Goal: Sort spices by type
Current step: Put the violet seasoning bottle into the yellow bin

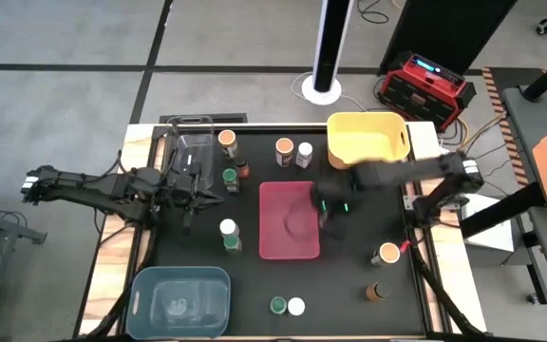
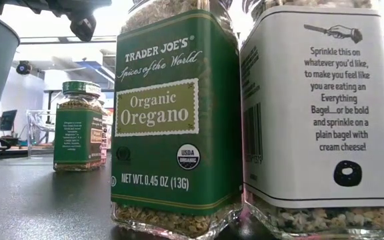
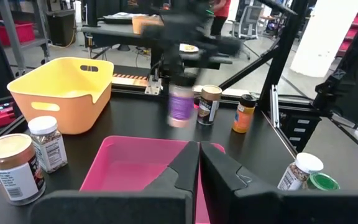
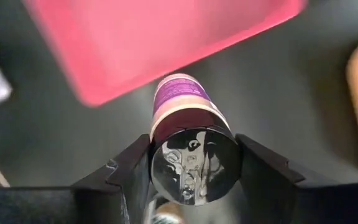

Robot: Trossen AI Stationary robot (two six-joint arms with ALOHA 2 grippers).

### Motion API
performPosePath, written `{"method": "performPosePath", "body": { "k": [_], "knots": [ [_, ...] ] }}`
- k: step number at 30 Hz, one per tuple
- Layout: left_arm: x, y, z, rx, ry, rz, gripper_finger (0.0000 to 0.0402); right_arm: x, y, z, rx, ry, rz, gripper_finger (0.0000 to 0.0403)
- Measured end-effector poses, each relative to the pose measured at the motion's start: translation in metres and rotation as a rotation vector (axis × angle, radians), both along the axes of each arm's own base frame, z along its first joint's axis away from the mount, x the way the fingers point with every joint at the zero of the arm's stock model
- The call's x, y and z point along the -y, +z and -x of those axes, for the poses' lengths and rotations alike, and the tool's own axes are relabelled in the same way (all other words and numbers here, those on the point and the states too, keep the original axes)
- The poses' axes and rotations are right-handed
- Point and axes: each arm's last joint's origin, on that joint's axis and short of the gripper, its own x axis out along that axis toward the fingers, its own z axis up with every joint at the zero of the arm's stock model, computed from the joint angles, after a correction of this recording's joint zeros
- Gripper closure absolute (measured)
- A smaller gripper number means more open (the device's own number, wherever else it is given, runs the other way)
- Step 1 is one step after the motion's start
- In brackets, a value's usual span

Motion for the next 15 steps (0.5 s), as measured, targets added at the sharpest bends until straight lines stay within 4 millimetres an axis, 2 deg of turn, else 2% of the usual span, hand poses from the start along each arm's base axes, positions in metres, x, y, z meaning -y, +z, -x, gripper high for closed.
{"method": "performPosePath", "body": {
  "k": [3, 6, 12, 15],
  "knots": [
    [0.0, 0.0, 0.0, 0.0, 0.0, 0.0, 0.0402, 0.04, 0.013, 0.0, 0.002, -0.038, 0.012, 0.0208],
    [0.0, 0.0, 0.0, 0.0, 0.0, 0.0, 0.0402, 0.078, 0.03, 0.008, 0.019, -0.12, 0.021, 0.0208],
    [0.0, -0.001, -0.001, -0.004, -0.002, -0.008, 0.0402, 0.148, 0.056, 0.036, 0.078, -0.464, 0.09, 0.0209],
    [0.0, -0.002, -0.002, -0.01, -0.002, -0.012, 0.0402, 0.18, 0.061, 0.051, 0.086, -0.609, 0.109, 0.0209]
  ]
}}
